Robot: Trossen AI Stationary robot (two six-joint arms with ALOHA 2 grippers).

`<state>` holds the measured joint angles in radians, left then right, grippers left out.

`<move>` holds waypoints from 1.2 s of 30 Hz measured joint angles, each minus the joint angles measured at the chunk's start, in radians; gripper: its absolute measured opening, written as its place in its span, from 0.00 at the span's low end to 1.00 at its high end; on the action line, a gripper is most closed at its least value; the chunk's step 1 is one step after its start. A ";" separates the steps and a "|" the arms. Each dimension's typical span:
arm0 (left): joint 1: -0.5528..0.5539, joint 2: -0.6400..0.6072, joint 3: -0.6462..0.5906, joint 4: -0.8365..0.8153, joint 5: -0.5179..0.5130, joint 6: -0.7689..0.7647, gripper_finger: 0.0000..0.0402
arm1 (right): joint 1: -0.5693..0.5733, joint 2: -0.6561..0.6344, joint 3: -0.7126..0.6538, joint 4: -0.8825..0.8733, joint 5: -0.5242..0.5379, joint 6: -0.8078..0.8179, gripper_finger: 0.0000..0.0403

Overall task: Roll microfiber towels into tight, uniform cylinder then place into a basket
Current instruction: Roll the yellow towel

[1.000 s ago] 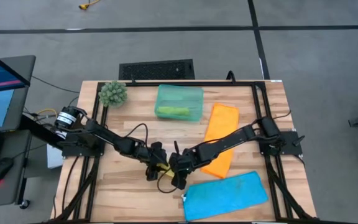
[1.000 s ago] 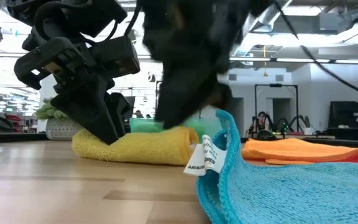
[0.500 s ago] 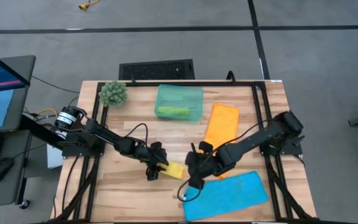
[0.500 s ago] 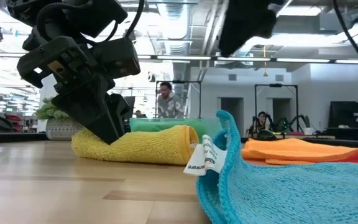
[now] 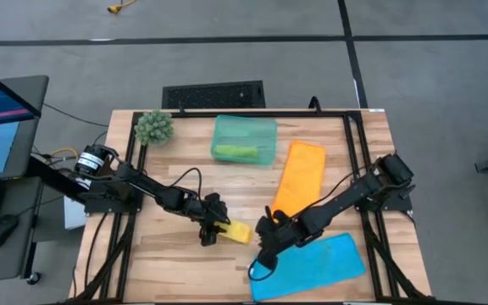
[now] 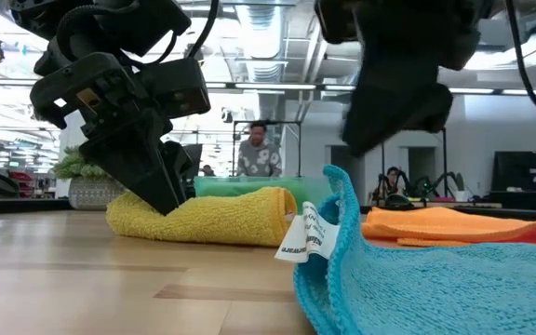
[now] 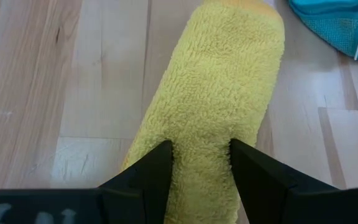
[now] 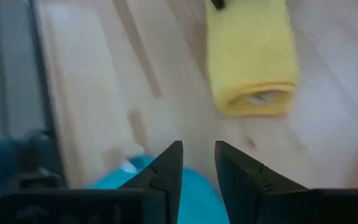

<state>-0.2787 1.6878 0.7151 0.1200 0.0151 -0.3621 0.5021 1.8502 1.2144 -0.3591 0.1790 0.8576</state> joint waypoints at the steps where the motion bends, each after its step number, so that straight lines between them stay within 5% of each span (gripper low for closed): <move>1: 0.000 0.000 0.000 0.000 0.000 0.000 0.39 | 0.000 0.004 -0.014 0.067 -0.001 0.018 0.29; 11: 0.000 0.000 0.000 0.000 0.001 -0.001 0.39 | -0.053 0.007 -0.090 0.372 0.010 0.439 0.29; 17: 0.000 0.000 0.000 0.000 0.001 -0.001 0.39 | 0.009 0.007 -0.090 0.348 0.109 0.660 0.29; 24: 0.000 0.000 0.000 0.000 0.001 0.010 0.39 | 0.092 0.007 -0.090 0.115 0.190 0.892 0.29; 36: 0.000 0.000 0.000 0.000 0.001 0.013 0.39 | -0.011 0.007 -0.090 0.172 0.096 0.762 0.31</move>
<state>-0.2790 1.6875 0.7151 0.1195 0.0162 -0.3492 0.4907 1.8569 1.1244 -0.1871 0.2748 1.6196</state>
